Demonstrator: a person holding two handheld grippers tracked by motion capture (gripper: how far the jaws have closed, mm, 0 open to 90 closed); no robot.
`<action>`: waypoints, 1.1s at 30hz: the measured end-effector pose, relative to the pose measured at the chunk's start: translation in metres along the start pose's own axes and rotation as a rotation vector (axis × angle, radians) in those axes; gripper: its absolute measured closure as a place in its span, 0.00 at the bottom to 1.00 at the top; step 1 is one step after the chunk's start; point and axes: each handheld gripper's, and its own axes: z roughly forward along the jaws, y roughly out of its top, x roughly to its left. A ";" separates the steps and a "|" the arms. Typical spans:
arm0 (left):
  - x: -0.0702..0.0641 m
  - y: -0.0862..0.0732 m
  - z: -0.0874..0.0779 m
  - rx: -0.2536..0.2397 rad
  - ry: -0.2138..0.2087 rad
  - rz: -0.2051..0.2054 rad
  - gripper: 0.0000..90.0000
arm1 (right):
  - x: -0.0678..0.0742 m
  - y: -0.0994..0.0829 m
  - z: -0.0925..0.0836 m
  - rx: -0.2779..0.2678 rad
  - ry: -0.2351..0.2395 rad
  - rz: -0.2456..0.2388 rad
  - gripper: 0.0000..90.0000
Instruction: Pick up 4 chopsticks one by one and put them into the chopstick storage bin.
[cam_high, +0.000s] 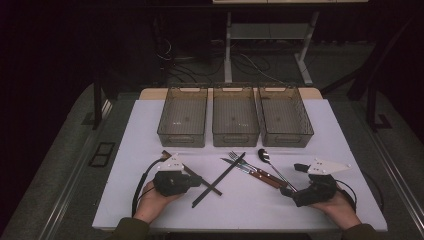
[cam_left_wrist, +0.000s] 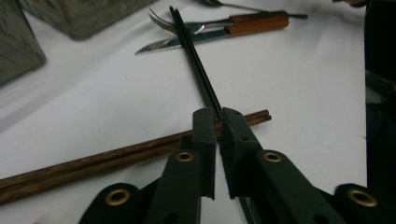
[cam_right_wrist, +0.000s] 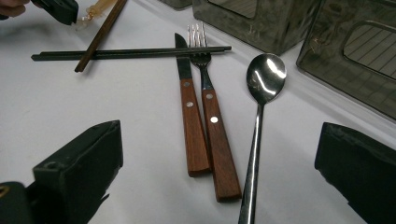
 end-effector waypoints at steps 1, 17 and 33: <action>0.000 0.000 0.001 0.011 -0.004 0.001 0.99 | 0.001 0.000 0.000 -0.002 0.002 0.001 0.01; -0.008 0.006 0.025 0.113 -0.011 0.046 0.99 | 0.001 0.000 0.000 -0.003 -0.001 -0.004 0.01; -0.009 0.013 0.036 0.130 -0.008 0.065 0.99 | 0.001 0.000 -0.001 -0.003 -0.003 -0.004 0.01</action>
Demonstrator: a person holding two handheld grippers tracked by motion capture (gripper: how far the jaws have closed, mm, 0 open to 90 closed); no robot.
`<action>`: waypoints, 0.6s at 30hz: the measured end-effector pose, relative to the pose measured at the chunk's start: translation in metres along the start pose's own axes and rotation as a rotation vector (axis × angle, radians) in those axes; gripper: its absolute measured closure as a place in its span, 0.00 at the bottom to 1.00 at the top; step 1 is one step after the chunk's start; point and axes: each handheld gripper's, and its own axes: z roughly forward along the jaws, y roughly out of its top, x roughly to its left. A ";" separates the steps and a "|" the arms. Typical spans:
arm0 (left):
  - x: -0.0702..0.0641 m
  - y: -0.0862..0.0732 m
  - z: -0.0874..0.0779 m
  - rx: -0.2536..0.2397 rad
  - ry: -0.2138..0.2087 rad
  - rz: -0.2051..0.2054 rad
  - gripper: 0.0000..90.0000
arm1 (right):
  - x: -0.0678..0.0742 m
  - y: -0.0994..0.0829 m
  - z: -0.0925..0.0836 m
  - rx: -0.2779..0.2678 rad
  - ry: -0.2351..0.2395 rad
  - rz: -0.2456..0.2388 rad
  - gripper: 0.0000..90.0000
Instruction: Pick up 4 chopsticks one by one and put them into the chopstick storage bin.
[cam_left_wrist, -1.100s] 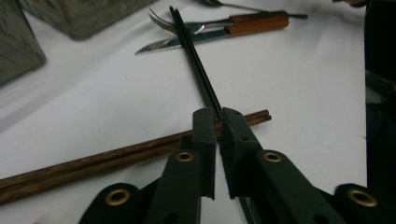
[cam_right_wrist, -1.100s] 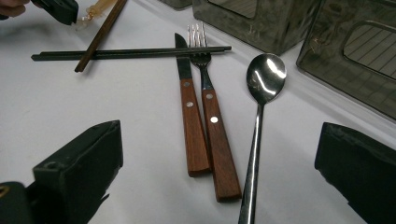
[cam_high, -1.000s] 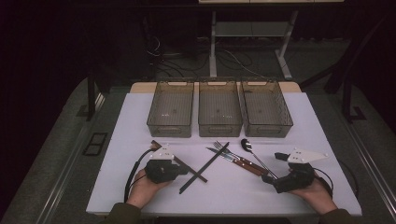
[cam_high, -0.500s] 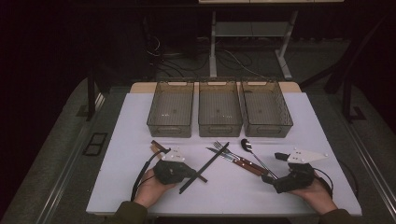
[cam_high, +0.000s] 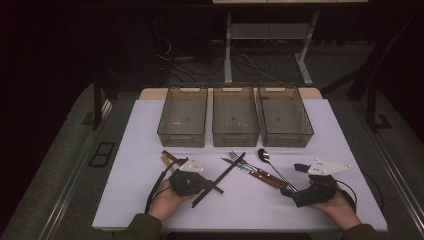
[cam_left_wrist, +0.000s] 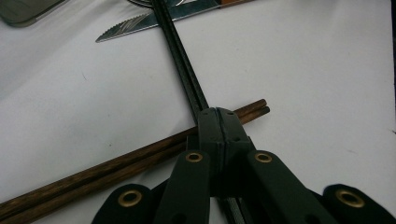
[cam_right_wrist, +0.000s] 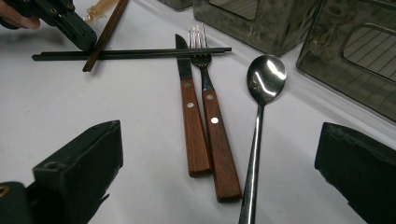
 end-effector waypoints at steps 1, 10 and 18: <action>0.000 0.001 0.000 0.001 0.000 0.003 0.99 | 0.000 0.000 0.000 0.001 0.000 0.000 0.01; 0.002 0.006 0.004 -0.005 0.004 0.011 0.99 | 0.000 0.000 0.000 -0.001 -0.002 -0.004 0.01; 0.004 0.013 0.009 -0.011 0.007 0.015 0.99 | 0.000 0.000 0.000 -0.002 -0.001 -0.004 0.01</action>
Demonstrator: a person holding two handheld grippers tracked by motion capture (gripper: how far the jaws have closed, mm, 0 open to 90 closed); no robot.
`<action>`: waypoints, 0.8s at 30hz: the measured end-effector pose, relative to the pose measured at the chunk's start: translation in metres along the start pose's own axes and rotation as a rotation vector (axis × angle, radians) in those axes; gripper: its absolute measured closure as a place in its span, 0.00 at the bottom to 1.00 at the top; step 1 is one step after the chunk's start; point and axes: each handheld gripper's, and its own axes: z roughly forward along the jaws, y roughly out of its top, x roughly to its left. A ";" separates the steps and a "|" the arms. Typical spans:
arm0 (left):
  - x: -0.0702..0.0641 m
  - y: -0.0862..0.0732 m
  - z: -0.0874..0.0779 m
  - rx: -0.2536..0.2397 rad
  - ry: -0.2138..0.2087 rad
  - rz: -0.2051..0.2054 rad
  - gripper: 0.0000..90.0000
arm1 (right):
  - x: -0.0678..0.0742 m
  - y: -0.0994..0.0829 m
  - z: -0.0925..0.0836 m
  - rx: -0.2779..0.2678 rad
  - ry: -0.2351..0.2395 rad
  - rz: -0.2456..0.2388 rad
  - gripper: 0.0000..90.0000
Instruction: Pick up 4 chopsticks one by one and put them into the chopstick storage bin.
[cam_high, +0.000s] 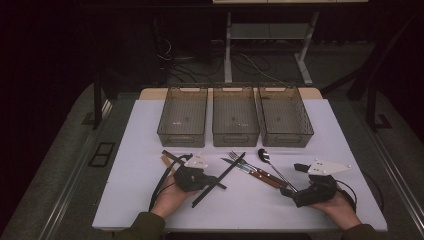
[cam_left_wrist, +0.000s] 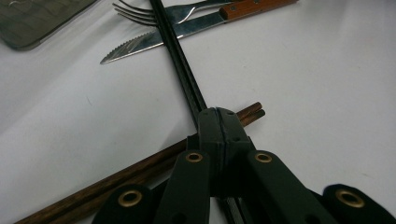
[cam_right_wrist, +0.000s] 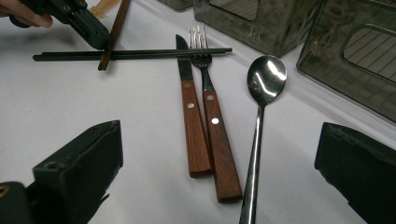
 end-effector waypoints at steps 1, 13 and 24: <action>0.000 0.001 0.001 0.001 -0.001 -0.001 0.99 | 0.000 0.000 0.000 0.000 -0.001 0.000 0.01; 0.004 0.009 0.007 0.002 0.006 0.008 0.99 | 0.000 0.000 0.000 0.002 0.000 -0.003 0.01; 0.006 0.015 0.008 -0.004 0.007 0.010 0.99 | 0.000 0.000 0.000 -0.001 0.000 -0.004 0.01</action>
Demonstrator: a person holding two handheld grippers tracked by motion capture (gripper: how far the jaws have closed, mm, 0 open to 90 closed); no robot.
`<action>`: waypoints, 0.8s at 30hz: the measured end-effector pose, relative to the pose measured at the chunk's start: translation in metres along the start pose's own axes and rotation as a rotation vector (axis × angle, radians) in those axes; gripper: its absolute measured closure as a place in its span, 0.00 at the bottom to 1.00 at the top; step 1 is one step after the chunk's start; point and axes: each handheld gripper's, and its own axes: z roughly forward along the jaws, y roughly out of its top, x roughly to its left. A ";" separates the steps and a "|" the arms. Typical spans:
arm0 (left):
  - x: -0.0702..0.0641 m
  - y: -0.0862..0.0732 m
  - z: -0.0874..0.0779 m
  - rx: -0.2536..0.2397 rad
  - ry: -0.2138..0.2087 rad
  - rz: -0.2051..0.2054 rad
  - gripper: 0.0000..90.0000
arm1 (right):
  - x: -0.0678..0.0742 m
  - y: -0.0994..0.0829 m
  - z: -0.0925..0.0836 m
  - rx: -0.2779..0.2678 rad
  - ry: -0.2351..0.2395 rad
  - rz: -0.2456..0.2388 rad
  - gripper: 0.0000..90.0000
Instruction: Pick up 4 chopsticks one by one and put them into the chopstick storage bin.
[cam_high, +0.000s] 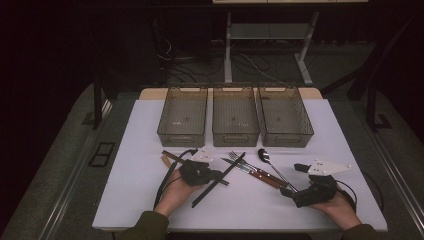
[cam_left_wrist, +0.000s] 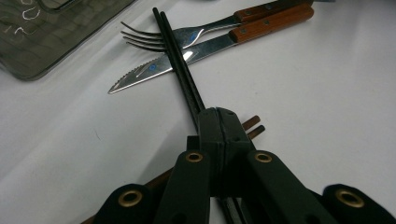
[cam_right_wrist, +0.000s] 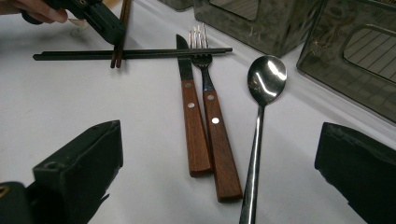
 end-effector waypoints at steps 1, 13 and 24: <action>0.000 0.000 -0.001 -0.003 0.000 -0.004 0.99 | 0.000 0.000 0.000 0.000 0.000 0.000 0.01; -0.003 -0.005 0.000 0.036 0.002 -0.023 0.99 | 0.001 0.000 0.000 0.003 0.000 0.000 0.01; 0.003 -0.001 0.005 0.046 0.002 -0.021 0.99 | 0.001 0.000 0.001 0.008 0.002 -0.003 0.01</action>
